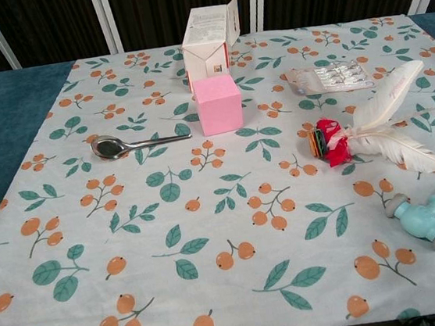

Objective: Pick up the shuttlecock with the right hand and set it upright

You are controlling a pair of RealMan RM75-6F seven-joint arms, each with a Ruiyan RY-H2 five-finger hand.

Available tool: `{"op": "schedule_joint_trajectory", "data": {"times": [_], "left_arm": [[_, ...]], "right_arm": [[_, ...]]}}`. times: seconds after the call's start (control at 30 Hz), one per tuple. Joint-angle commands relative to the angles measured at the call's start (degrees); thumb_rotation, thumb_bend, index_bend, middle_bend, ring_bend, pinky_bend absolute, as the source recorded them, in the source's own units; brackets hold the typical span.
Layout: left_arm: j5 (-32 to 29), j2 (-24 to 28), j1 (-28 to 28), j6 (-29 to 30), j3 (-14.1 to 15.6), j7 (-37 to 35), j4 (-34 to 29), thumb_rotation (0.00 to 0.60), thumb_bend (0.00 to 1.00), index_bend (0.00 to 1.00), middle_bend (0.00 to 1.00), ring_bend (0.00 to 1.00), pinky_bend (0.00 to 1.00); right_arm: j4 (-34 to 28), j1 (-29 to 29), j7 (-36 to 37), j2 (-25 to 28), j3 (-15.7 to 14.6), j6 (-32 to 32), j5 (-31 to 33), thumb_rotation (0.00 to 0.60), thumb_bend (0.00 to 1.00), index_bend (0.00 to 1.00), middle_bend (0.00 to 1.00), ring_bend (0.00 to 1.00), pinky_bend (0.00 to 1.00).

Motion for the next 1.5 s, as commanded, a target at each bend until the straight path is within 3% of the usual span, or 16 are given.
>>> {"op": "schedule_joint_trajectory", "data": {"times": [0.03, 1.1, 1.5], "left_arm": [[0.0, 0.0, 0.0, 0.0, 0.0, 0.0, 0.0, 0.6, 0.39, 0.06, 0.08, 0.0, 0.0], [0.0, 0.0, 0.1, 0.1, 0.0, -0.1, 0.1, 0.6, 0.39, 0.06, 0.08, 0.0, 0.0], [0.0, 0.1, 0.1, 0.1, 0.0, -0.2, 0.0, 0.6, 0.39, 0.06, 0.08, 0.0, 0.0]], "right_arm": [[0.0, 0.0, 0.0, 0.0, 0.0, 0.0, 0.0, 0.6, 0.25, 0.0, 0.04, 0.03, 0.14], [-1.6, -1.7, 2.1, 1.1, -1.1, 1.1, -2.1, 0.6, 0.25, 0.0, 0.04, 0.03, 0.14], [-2.6, -10.2, 8.7, 0.5, -9.9, 5.8, -14.7, 0.6, 0.24, 0.03, 0.04, 0.03, 0.14]]}}
